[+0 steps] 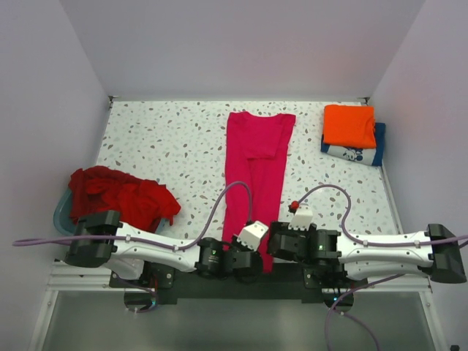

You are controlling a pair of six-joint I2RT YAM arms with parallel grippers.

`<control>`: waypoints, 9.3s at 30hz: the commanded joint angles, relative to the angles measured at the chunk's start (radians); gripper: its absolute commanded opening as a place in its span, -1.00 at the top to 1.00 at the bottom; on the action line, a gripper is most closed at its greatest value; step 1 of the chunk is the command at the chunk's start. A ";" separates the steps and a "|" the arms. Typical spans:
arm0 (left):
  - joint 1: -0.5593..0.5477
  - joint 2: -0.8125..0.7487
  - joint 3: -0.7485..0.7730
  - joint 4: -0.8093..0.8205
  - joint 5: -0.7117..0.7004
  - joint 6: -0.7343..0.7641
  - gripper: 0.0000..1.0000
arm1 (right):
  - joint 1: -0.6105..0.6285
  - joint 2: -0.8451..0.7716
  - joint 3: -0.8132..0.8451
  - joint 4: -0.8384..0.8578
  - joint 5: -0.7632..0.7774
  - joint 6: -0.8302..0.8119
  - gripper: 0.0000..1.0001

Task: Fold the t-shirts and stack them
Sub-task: Fold the tshirt

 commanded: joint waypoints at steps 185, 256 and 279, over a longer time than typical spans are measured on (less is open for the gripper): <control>0.854 -0.084 -0.082 0.273 0.250 0.238 -0.71 | -0.972 0.304 0.343 0.358 -0.626 -0.810 -0.53; 0.692 -0.014 -0.327 0.382 0.239 0.030 0.07 | -0.829 0.343 -0.054 0.530 -0.545 -0.632 0.07; 0.590 -0.149 -0.419 0.404 0.286 0.026 1.00 | -0.653 0.228 -0.043 0.363 -0.473 -0.574 1.00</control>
